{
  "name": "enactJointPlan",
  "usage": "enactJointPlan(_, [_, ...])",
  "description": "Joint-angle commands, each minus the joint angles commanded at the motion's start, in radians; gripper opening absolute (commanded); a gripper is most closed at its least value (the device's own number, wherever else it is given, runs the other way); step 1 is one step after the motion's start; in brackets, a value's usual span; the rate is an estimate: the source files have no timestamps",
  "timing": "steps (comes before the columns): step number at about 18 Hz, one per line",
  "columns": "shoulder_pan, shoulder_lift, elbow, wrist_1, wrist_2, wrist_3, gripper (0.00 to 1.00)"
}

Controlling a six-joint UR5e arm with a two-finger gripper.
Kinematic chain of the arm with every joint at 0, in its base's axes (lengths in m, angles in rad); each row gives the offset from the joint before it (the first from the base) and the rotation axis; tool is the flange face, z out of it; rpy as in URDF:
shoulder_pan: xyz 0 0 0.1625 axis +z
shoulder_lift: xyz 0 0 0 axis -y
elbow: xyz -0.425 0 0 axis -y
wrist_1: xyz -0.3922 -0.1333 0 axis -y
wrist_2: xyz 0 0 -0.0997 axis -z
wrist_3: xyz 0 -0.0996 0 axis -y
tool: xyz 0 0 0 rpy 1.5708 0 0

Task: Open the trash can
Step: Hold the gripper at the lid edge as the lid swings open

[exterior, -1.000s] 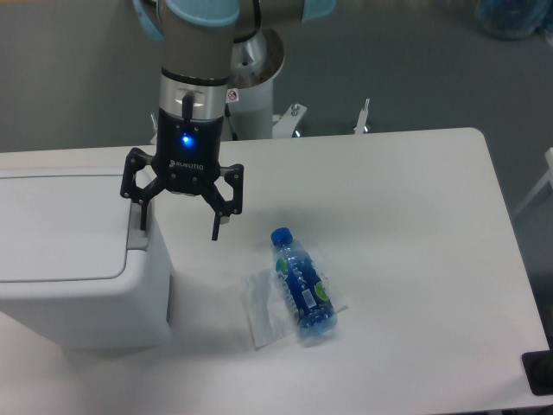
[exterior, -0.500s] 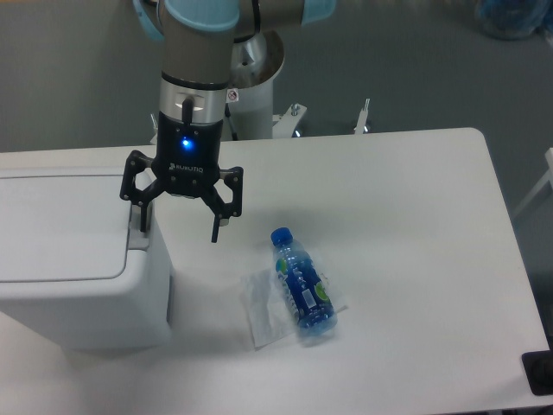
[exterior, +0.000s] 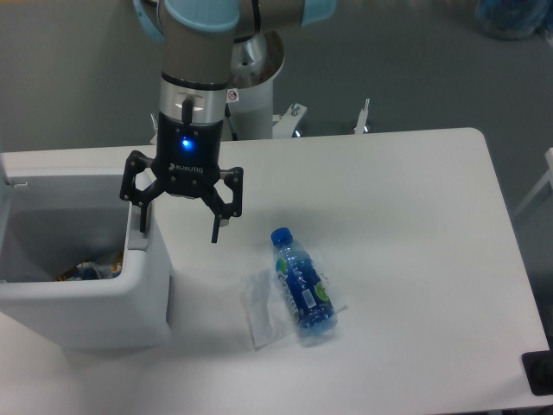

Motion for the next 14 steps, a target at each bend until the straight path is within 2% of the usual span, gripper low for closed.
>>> enactJointPlan(3, [0.083, 0.005, 0.052, -0.003, 0.006, 0.032, 1.00])
enactJointPlan(7, [0.225, -0.003, 0.043, -0.006, 0.053, 0.205, 1.00])
enactJointPlan(10, [0.314, -0.053, 0.040, -0.003, 0.193, 0.235, 1.00])
enactJointPlan(14, [0.393, -0.098, 0.039, -0.003, 0.212, 0.374, 1.00])
